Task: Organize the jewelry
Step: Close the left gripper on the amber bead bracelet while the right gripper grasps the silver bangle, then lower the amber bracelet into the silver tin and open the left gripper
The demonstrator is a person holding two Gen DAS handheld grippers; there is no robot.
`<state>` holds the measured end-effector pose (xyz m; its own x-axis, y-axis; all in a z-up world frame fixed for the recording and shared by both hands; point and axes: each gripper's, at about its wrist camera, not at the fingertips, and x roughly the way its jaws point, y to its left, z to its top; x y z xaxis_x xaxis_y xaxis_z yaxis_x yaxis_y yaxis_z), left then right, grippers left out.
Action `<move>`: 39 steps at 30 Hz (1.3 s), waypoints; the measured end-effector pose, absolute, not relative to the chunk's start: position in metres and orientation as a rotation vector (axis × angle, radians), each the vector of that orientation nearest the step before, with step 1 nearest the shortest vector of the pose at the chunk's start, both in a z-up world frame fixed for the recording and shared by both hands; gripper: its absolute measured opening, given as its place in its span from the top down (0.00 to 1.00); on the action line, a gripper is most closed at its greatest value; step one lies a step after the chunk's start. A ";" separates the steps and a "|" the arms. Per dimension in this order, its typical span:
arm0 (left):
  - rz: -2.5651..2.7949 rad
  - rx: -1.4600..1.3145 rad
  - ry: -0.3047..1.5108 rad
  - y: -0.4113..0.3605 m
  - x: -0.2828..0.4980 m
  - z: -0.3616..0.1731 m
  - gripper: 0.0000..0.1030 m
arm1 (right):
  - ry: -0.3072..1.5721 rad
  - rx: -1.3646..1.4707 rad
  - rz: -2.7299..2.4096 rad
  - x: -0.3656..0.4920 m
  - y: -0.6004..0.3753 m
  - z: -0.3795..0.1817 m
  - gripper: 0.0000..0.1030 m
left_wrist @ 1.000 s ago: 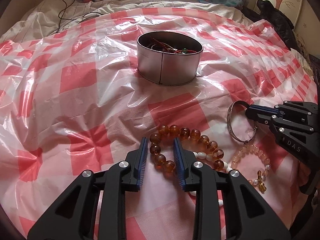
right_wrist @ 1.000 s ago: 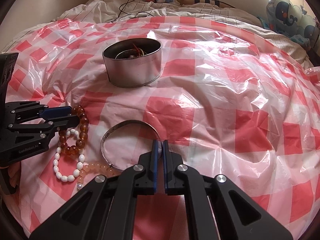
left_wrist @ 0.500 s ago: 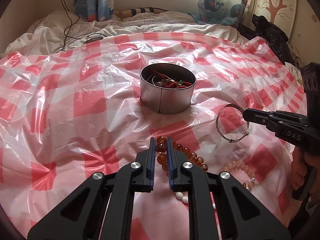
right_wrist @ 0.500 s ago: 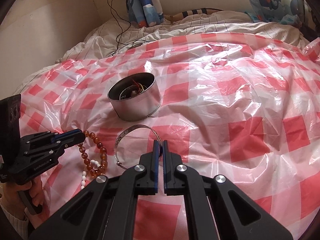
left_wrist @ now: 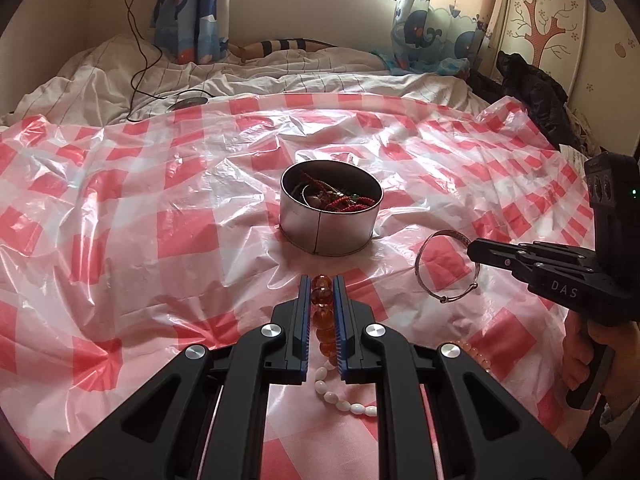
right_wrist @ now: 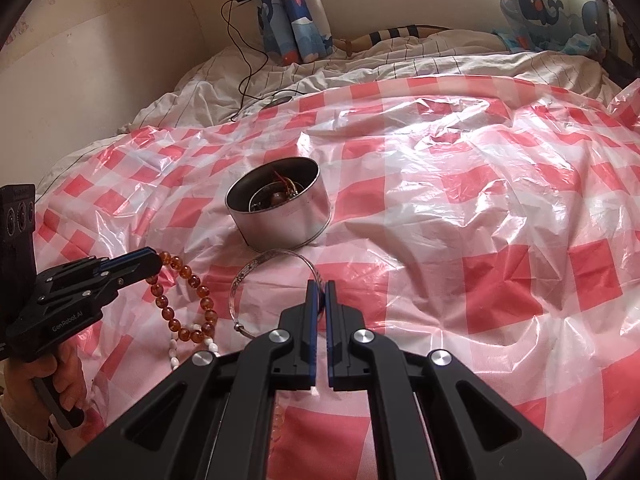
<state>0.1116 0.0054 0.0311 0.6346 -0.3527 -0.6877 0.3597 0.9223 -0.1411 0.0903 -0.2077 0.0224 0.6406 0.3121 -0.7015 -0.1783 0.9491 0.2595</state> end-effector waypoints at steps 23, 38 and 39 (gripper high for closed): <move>-0.453 0.084 0.737 -0.020 0.126 0.066 0.91 | 0.704 0.232 0.297 0.098 -0.214 0.044 0.96; -0.394 0.118 0.765 -0.015 0.131 0.046 0.91 | 0.723 0.233 0.320 0.102 -0.203 0.040 0.96; -0.389 0.124 0.763 -0.015 0.131 0.046 0.91 | 0.725 0.233 0.320 0.103 -0.203 0.040 0.96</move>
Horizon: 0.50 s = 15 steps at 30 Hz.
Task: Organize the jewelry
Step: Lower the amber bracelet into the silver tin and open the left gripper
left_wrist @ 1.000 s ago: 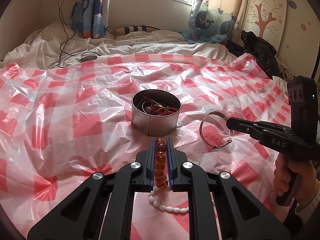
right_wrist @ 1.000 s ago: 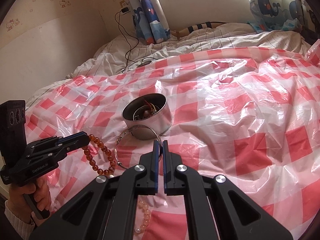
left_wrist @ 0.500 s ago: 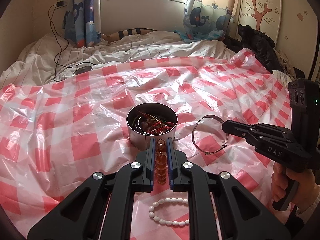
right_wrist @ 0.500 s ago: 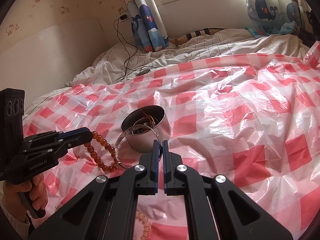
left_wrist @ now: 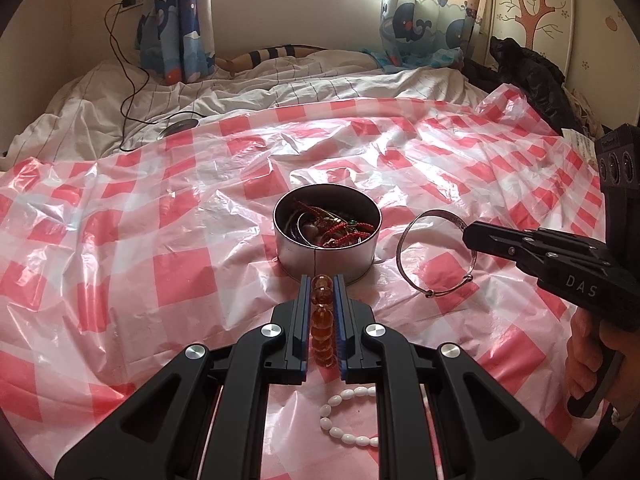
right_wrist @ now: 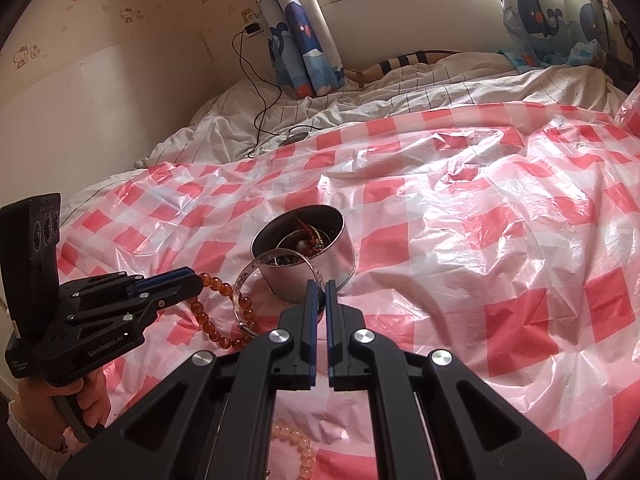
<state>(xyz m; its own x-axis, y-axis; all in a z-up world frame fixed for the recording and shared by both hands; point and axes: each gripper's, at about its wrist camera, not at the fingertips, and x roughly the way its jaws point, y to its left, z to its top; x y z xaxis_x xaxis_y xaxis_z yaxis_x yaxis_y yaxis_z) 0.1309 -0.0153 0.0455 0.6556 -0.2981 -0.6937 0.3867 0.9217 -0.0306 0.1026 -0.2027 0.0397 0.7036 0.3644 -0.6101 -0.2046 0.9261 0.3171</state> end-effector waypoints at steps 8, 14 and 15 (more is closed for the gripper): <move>-0.379 0.155 0.758 -0.016 0.130 0.044 0.91 | 0.735 0.225 0.318 0.104 -0.201 0.037 0.96; -0.410 0.122 0.745 -0.015 0.129 0.054 0.91 | 0.716 0.240 0.314 0.109 -0.204 0.044 0.96; -0.415 0.113 0.739 -0.014 0.129 0.059 0.91 | 0.712 0.245 0.311 0.112 -0.205 0.046 0.96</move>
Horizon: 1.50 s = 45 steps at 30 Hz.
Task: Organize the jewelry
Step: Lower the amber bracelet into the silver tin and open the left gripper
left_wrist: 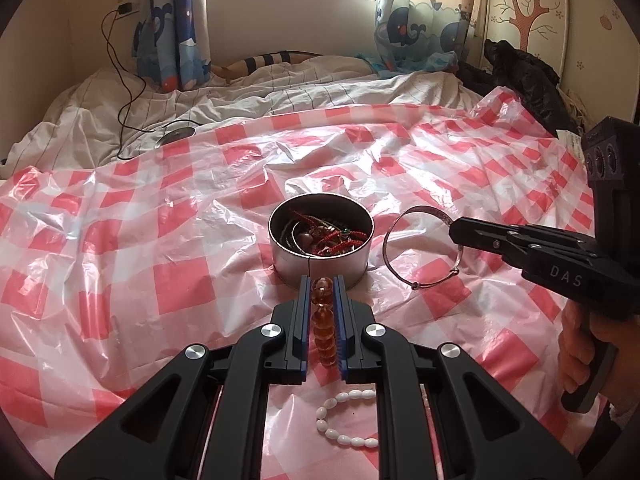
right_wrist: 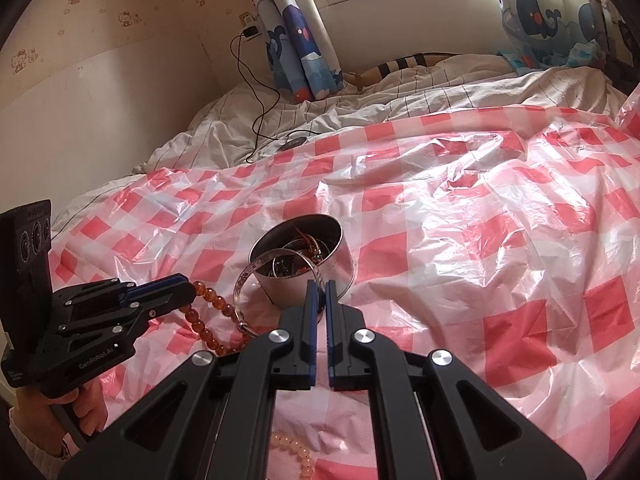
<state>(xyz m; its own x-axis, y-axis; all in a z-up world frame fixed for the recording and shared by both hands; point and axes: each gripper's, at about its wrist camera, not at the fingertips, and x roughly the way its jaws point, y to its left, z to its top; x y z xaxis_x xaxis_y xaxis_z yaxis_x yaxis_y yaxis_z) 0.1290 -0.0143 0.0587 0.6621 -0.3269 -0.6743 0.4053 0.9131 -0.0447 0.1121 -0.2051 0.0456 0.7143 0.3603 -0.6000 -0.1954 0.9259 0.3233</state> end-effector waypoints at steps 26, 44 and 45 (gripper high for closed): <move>-0.461 -0.130 0.885 -0.038 0.250 0.029 0.90 | 0.703 0.220 0.216 0.167 -0.224 0.053 0.93; -0.401 -0.088 0.868 0.000 0.200 0.043 0.71 | 0.920 0.086 0.054 0.187 -0.245 -0.014 0.83; -0.402 -0.095 0.866 0.001 0.196 0.044 0.69 | 0.916 0.076 0.048 0.187 -0.245 -0.014 0.92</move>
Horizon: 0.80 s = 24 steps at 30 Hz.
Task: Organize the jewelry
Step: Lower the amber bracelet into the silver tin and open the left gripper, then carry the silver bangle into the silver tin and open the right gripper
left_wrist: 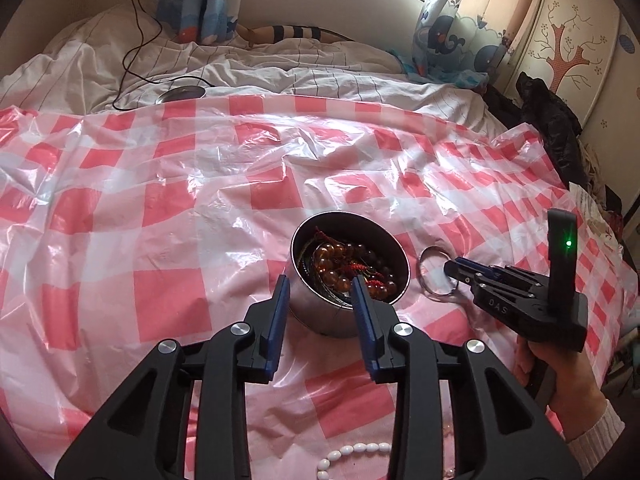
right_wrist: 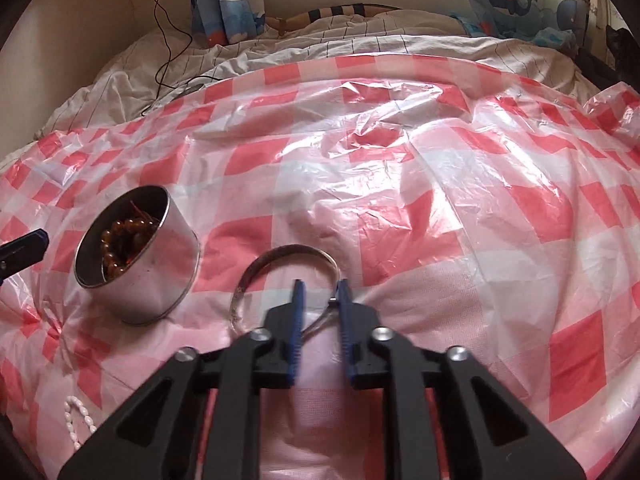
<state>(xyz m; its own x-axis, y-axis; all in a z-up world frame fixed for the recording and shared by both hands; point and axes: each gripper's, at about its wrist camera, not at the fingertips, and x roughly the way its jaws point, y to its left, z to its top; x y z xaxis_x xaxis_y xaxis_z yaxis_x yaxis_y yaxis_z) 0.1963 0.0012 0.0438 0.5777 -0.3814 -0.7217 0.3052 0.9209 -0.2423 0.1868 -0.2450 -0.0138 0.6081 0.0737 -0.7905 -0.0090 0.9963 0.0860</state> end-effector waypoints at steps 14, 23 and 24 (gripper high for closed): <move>-0.372 -0.151 0.859 0.024 0.185 0.038 0.63 | 0.703 0.178 0.214 0.176 -0.215 0.065 0.98; -0.368 -0.166 0.849 0.030 0.187 0.042 0.58 | 0.810 0.160 0.196 0.191 -0.215 0.056 0.81; -0.369 -0.166 0.849 0.029 0.187 0.042 0.58 | 0.828 0.139 0.164 0.188 -0.220 0.048 0.51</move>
<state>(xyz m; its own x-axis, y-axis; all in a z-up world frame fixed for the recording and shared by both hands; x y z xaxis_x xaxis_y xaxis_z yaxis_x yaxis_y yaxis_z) 0.1870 0.0291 0.0418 0.6025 -0.3825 -0.7005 0.2515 0.9240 -0.2882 0.1884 -0.2204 0.0480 0.6651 0.1990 -0.7198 -0.0907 0.9782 0.1867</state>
